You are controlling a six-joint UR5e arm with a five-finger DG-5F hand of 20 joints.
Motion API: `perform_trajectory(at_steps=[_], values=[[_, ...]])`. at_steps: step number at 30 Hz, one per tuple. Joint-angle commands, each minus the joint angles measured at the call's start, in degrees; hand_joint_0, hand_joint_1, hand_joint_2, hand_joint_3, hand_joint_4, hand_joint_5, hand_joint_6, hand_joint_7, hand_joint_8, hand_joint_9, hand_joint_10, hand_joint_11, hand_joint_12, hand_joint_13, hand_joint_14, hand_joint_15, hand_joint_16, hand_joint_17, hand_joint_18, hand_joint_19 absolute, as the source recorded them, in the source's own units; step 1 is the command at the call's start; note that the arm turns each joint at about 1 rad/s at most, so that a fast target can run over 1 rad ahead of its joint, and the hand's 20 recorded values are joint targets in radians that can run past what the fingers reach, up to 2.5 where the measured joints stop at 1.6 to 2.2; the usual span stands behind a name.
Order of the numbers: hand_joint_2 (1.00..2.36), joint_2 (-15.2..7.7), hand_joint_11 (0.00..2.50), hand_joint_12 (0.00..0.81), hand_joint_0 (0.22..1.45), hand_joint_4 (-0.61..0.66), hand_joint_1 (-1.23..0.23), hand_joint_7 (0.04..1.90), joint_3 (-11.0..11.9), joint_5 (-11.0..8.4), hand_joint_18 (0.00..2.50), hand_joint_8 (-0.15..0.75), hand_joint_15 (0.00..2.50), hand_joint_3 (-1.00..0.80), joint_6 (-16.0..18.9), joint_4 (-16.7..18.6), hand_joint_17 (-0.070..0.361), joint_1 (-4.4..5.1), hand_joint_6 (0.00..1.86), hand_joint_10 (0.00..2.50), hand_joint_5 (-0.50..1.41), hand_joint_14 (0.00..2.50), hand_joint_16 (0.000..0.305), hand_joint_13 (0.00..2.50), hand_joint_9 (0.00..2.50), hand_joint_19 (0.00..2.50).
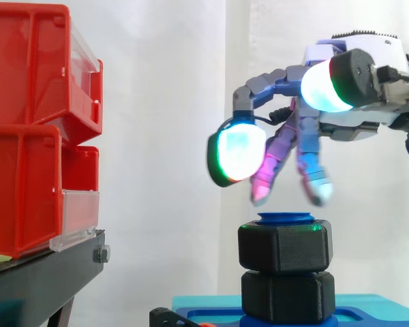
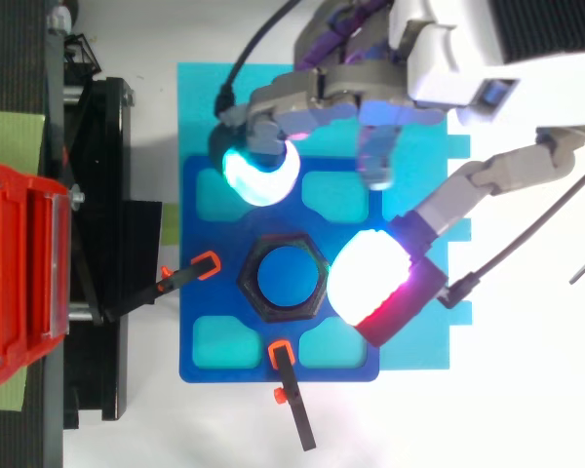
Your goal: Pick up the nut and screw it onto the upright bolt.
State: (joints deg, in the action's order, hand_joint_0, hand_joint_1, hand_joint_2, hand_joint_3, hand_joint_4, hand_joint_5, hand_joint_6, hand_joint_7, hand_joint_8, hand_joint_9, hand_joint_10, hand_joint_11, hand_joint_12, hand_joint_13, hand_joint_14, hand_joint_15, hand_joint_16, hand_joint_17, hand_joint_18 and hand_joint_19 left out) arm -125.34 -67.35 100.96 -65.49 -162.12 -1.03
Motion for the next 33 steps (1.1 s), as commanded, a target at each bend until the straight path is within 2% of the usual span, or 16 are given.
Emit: perform_trajectory(at_steps=[1, 5, 8, 16, 19, 28, 33], values=[[1.0, -1.22, 0.25, 0.298, 0.48, 0.14, -0.42, 0.86, 0.02, 0.64, 0.6, 0.229, 0.16, -0.5, 0.1, 2.42, 0.098, 0.24, 0.5, 0.01, -0.12, 0.01, 0.043, 0.79, 1.13, 0.41], [1.0, -1.93, 0.08, 0.317, 0.47, 0.1, -0.42, 0.75, 0.02, 0.29, 0.39, 0.215, 0.09, -0.5, 0.18, 2.95, 0.104, 0.42, 0.5, 0.0, -0.16, 0.0, 0.046, 0.6, 0.83, 0.34], [1.0, -2.37, 0.0, 0.318, 0.46, 0.1, -0.42, 0.71, 0.02, 0.03, 0.33, 0.211, 0.07, -0.5, 0.18, 2.95, 0.107, 0.51, 0.5, 0.0, -0.17, 0.0, 0.048, 0.54, 0.74, 0.3], [1.0, -2.81, 0.04, 0.308, 0.47, 0.12, -0.42, 0.73, -0.77, -0.5, 0.36, 0.222, 0.08, -0.5, 0.18, 2.86, 0.105, 1.12, 0.5, 0.0, -0.15, 0.0, 0.047, 0.59, 0.86, 0.31], [1.0, -2.81, 0.05, 0.309, 0.47, 0.13, -0.42, 0.74, -2.79, -2.34, 0.36, 0.226, 0.08, -0.5, 0.45, 3.65, 0.106, 1.39, 0.5, 0.0, -0.14, 0.0, 0.047, 0.59, 0.86, 0.32], [1.0, -2.81, 0.09, 0.31, 0.48, 0.16, -0.42, 0.79, -2.88, -3.05, 0.42, 0.236, 0.11, -0.5, 0.97, 4.26, 0.106, 1.65, 0.5, 0.0, -0.13, 0.0, 0.047, 0.65, 0.91, 0.34], [1.0, -2.81, 0.13, 0.309, 0.49, 0.18, -0.42, 0.83, -2.88, -3.93, 0.45, 0.234, 0.14, -0.5, 0.97, 3.74, 0.105, 2.18, 0.5, 0.0, -0.11, 0.01, 0.047, 0.69, 0.95, 0.36]])
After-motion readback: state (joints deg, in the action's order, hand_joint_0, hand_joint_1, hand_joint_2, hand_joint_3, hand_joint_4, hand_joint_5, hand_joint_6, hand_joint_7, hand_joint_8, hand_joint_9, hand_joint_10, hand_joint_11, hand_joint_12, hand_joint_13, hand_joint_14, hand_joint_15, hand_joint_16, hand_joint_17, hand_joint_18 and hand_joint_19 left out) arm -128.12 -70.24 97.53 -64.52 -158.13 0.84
